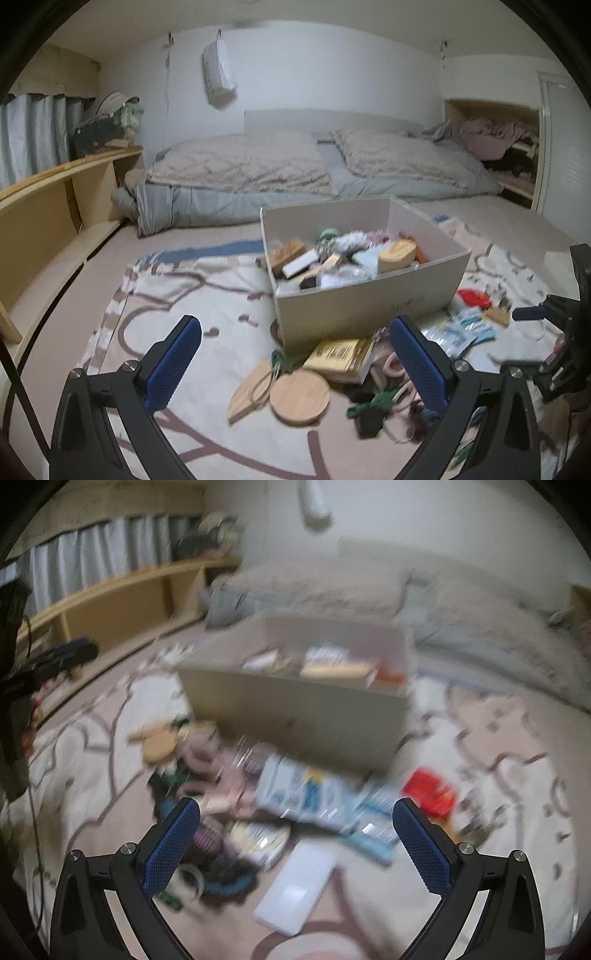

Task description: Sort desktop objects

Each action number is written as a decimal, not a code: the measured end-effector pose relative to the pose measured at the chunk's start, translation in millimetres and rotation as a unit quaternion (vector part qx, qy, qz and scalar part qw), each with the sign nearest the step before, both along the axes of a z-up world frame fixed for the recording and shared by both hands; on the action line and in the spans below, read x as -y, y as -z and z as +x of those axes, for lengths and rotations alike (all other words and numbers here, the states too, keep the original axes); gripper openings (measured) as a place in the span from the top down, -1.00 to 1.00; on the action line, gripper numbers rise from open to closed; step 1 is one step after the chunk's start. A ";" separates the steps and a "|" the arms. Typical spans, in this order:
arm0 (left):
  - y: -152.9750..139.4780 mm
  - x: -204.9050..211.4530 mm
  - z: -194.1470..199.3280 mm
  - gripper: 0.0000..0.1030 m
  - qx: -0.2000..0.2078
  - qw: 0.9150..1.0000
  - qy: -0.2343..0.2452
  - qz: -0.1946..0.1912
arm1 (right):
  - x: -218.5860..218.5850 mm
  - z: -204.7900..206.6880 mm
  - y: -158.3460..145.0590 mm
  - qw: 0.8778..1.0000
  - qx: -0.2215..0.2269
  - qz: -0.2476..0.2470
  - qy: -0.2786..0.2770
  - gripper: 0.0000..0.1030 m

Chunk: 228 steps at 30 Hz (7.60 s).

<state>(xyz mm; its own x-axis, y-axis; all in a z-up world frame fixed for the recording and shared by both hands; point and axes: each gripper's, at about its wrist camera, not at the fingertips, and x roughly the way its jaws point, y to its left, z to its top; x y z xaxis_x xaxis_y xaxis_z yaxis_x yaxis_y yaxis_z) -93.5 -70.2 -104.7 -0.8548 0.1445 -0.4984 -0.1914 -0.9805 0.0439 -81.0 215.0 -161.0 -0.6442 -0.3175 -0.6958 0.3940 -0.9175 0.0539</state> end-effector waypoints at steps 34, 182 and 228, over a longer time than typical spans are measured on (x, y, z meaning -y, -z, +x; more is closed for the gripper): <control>99.7 -32.5 -4.5 -0.96 0.154 0.985 0.074 -0.002 | -25.9 20.5 72.4 0.989 0.110 0.096 0.009 -1.00; 120.7 -46.0 14.8 0.22 0.216 0.959 0.181 0.004 | -70.1 51.4 58.5 0.998 0.046 0.034 0.027 -1.00; 123.3 -58.4 6.2 0.45 0.221 0.958 0.185 0.002 | -62.3 63.8 63.3 0.991 0.071 0.109 -0.003 -0.01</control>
<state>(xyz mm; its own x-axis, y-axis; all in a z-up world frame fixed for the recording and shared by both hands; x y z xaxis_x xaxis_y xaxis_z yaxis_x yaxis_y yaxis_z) -87.3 -11.8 -228.0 -0.4503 0.3992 -0.7987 -0.5249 -0.8420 -0.1249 -17.2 277.3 -224.3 -0.5331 -0.1531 -0.8321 0.4020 -0.9112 -0.0899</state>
